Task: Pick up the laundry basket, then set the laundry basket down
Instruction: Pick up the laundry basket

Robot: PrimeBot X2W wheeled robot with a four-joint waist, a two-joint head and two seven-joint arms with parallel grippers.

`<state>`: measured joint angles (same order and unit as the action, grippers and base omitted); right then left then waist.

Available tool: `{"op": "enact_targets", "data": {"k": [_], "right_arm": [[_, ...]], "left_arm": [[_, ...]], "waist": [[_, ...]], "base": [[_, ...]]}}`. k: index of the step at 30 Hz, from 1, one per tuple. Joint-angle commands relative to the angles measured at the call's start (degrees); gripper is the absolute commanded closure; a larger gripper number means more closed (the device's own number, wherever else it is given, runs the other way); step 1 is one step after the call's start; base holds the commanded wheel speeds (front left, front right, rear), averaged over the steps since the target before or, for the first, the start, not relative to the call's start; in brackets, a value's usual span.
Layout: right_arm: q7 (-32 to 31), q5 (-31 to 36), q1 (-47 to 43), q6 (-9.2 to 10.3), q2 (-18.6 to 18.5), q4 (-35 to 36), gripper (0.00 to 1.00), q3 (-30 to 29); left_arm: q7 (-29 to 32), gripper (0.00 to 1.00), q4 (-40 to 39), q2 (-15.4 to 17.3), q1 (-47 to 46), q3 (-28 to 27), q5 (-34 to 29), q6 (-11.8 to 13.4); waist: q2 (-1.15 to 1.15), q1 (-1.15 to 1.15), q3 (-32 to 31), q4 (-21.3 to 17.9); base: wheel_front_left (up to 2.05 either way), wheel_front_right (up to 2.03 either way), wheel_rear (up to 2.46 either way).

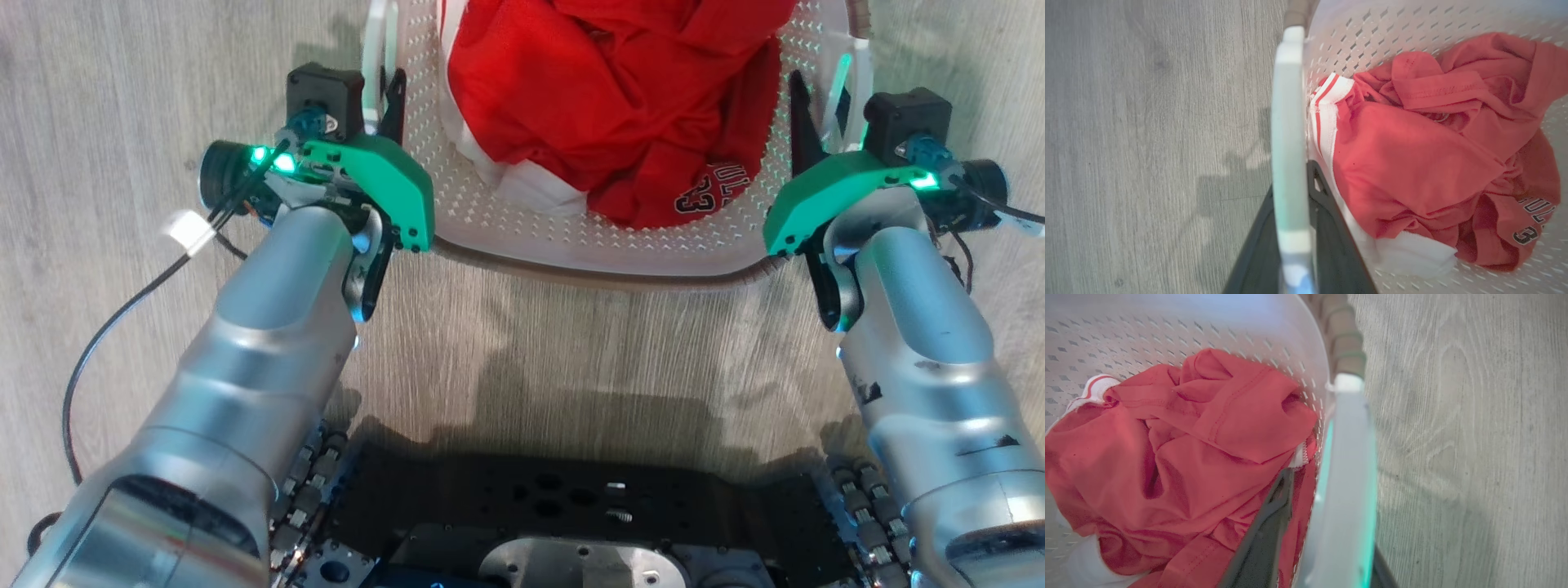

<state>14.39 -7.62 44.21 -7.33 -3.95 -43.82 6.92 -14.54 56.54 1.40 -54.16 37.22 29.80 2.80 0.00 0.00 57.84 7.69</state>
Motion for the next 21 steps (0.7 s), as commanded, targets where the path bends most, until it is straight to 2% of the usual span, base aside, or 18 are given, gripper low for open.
{"op": "enact_targets", "data": {"k": [1, 2, 3, 21], "right_arm": [[0.61, -0.35, -2.84, -0.16, 1.06, 0.31, 0.78, 1.21], [0.61, -0.28, -2.84, -0.16, 1.06, 0.07, 0.93, 1.21], [0.61, -0.2, -2.82, -0.16, 1.06, -0.19, 1.0, 1.19], [0.61, -1.37, -3.07, -0.16, 1.07, -6.42, 1.0, 1.86]], "left_arm": [[-0.46, 1.0, -0.28, 1.48, 1.52, -0.07, 0.58, -0.1], [-0.46, 1.0, -0.28, 1.48, 1.67, 0.23, 0.97, -0.11], [-0.46, 1.0, -0.27, 1.48, 1.85, 0.54, 1.4, -0.15], [-0.46, 1.0, -0.53, 1.48, 6.33, 5.47, 8.68, 0.64]], "waist": [[0.0, 0.0, -0.21, 0.01], [0.0, 0.0, -0.35, 0.02], [0.0, 0.0, -0.5, 0.04], [0.0, 0.0, -6.14, -0.5]], "base": [[0.0, 0.0, 0.0], [0.0, 0.0, 0.0], [0.0, 0.0, 0.0], [0.0, 0.0, 0.0]]}}
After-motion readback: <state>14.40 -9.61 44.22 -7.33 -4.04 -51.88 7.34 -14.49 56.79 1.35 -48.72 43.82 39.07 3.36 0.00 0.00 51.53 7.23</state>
